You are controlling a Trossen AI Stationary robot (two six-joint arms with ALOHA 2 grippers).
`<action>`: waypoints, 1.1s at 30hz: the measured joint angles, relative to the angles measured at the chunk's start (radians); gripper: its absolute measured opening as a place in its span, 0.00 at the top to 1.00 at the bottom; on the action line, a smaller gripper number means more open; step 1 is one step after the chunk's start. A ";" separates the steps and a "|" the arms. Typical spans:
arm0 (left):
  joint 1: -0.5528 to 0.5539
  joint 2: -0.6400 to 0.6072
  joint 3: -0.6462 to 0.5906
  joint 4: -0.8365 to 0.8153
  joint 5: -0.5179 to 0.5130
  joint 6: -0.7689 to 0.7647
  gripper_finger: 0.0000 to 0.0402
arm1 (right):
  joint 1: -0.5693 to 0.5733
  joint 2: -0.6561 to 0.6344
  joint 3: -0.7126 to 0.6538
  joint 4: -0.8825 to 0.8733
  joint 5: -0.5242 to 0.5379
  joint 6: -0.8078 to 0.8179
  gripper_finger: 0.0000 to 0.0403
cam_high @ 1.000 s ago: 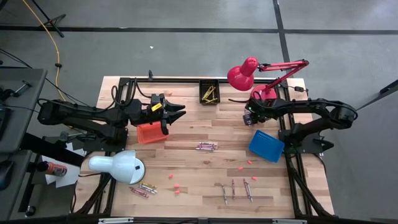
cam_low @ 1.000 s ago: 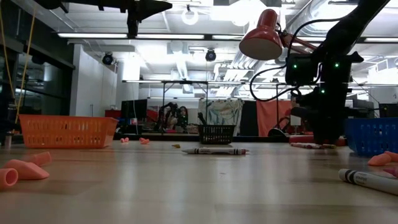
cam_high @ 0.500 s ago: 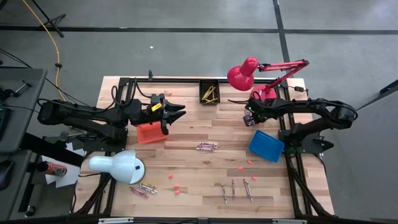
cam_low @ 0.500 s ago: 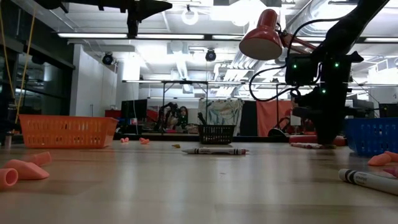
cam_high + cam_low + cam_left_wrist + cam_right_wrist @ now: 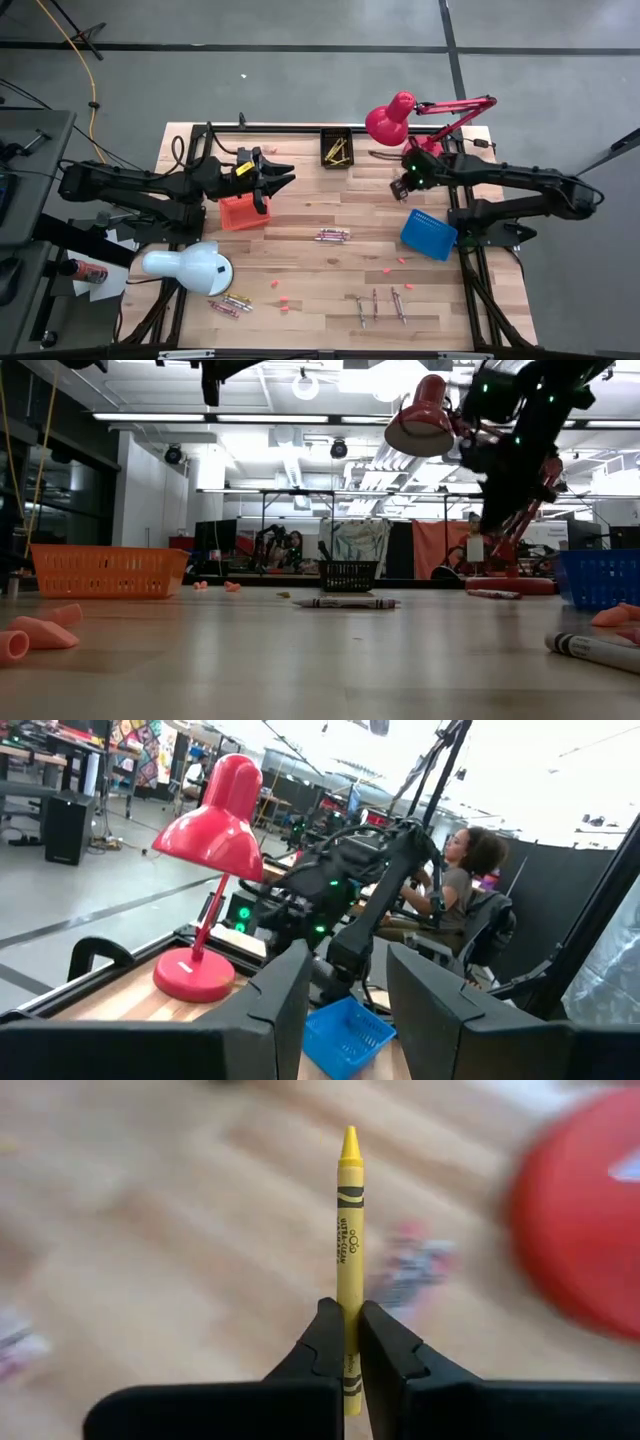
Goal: Sort crayons
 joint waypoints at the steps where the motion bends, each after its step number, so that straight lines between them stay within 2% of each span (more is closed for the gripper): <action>1: 0.000 0.000 0.000 -0.001 0.000 0.000 0.70 | 0.033 -0.001 0.001 0.037 -0.030 -0.010 1.00; 4: 0.002 0.000 0.000 -0.001 0.000 0.000 0.70 | 0.140 0.016 0.011 0.167 -0.102 -0.040 1.00; 7: 0.002 0.000 0.000 -0.001 0.000 0.000 0.70 | 0.251 0.069 0.008 0.290 -0.102 -0.077 1.00; 10: 0.002 0.000 0.000 -0.001 0.000 0.000 0.70 | 0.329 0.116 0.009 0.511 -0.094 -0.132 1.00; 15: 0.002 0.000 0.000 -0.002 0.000 -0.001 0.70 | 0.371 0.142 0.010 0.896 -0.092 -0.208 1.00; 18: 0.002 0.000 0.000 -0.002 0.000 0.000 0.70 | 0.367 0.143 0.010 1.029 -0.089 -0.219 1.00; 20: 0.002 0.000 0.000 -0.002 0.000 0.000 0.70 | 0.367 0.143 0.010 1.080 -0.089 -0.212 1.00; 28: 0.002 0.000 0.000 -0.001 0.000 -0.001 0.70 | 0.368 0.144 0.010 1.090 -0.098 -0.206 1.00; 33: 0.002 0.000 0.000 0.000 0.000 -0.010 0.70 | 0.368 0.232 0.010 1.076 -0.067 -0.125 1.00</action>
